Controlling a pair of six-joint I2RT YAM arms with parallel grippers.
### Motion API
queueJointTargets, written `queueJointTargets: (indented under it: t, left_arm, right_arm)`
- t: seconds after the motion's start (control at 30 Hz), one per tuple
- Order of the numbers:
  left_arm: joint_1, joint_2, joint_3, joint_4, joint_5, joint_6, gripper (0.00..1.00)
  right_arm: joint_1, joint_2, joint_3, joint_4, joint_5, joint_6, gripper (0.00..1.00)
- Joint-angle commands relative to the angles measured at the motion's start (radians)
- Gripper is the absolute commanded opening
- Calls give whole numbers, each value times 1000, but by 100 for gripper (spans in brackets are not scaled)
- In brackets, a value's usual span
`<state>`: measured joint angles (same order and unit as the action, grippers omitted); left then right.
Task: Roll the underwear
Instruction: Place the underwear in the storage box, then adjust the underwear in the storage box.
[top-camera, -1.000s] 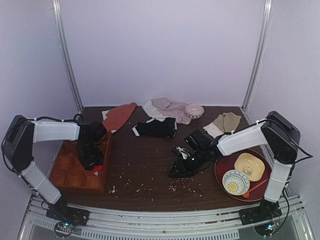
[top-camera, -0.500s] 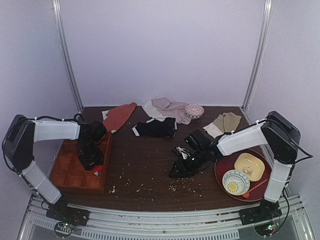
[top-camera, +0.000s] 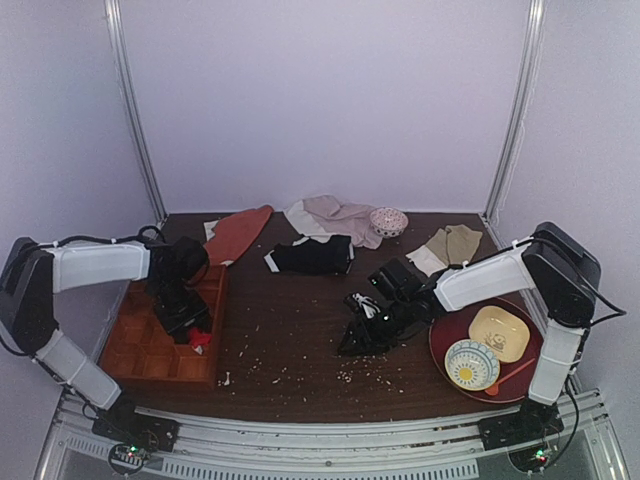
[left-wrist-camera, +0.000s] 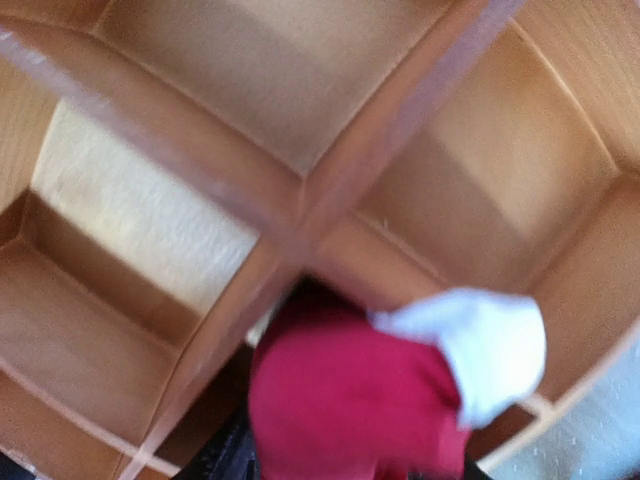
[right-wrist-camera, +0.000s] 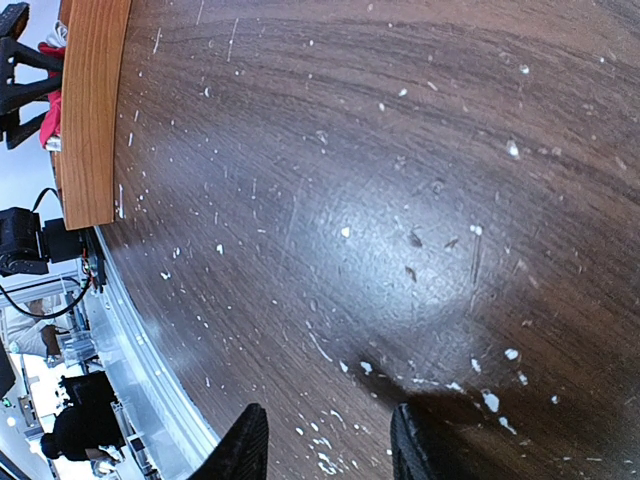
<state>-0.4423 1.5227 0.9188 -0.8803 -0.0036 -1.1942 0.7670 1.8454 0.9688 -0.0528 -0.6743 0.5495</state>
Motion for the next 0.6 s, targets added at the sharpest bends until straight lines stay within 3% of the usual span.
queueJointTargets:
  t: [0.0,0.2,0.3,0.4,0.57]
  left_arm:
    - [-9,-68,32,-75,25,2,50]
    - [-7,-114,38,-126,32,1,49]
    - [-8,-144,19,-125,37,-6,44]
    - [-10,-154,3,-114,50,-11,27]
    - [-26,-147,-5,-90,65,-14,25]
  right_arm:
    - [-7,20,-2,-36,21,-2,43]
    - [-7,26,-2,-30,18,0,43]
    - [-8,28,-4,-25,18,2,43]
    - [-7,33,-5,-22,16,4,43]
    - [-7,40,-4,-20,15,8,43]
